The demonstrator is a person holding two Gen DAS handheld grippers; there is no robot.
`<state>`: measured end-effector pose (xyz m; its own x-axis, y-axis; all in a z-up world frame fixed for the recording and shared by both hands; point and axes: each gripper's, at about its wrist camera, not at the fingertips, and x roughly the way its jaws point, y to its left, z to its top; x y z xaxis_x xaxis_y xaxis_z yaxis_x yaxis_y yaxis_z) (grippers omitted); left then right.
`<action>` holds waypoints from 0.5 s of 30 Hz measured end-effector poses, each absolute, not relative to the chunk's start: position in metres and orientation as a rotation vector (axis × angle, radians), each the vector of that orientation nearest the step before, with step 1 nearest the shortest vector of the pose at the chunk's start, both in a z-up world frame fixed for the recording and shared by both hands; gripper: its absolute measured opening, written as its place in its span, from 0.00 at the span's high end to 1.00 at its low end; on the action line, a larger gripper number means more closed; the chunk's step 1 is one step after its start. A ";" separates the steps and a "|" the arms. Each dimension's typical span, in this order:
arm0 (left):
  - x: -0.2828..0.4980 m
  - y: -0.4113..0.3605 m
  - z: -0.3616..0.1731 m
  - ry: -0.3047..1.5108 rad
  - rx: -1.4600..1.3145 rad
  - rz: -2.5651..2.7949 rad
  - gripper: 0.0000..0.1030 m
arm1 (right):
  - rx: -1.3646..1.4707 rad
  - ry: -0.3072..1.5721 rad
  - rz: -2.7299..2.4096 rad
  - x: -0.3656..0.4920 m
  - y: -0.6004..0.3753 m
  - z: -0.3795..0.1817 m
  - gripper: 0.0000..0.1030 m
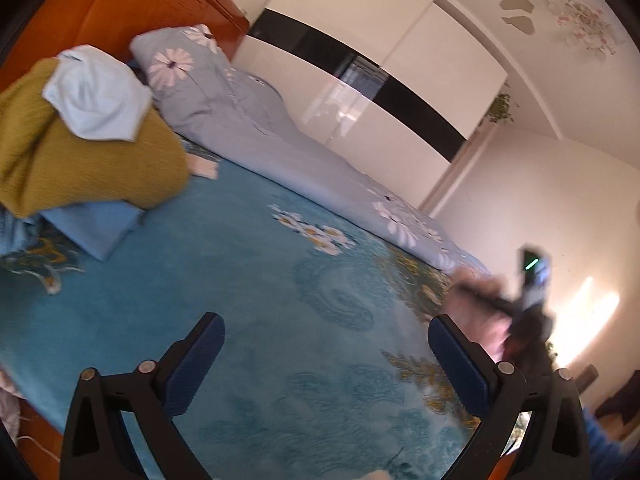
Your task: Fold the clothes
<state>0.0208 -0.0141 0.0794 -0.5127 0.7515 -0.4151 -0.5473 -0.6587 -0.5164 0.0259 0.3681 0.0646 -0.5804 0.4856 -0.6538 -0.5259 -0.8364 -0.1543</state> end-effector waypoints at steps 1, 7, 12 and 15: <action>0.022 -0.024 0.081 -0.398 -0.795 2.211 0.00 | -1.049 0.087 2.391 0.006 0.353 0.031 0.87; 0.015 -0.035 0.071 -0.318 -0.867 2.259 0.00 | -1.095 0.067 2.420 -0.009 0.318 -0.010 0.85; 0.014 0.016 0.068 -0.270 -0.924 2.132 0.00 | -1.142 0.096 2.535 0.031 0.304 -0.003 0.64; 0.025 0.071 0.082 -0.173 -0.872 2.066 0.00 | -1.089 0.090 2.625 0.070 0.303 0.011 0.50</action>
<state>0.0246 0.0712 0.0817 -0.3824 0.7638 -0.5200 -0.6669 -0.6177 -0.4168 0.0695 0.3029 0.0113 -0.6690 0.2481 -0.7007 -0.2953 -0.9538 -0.0558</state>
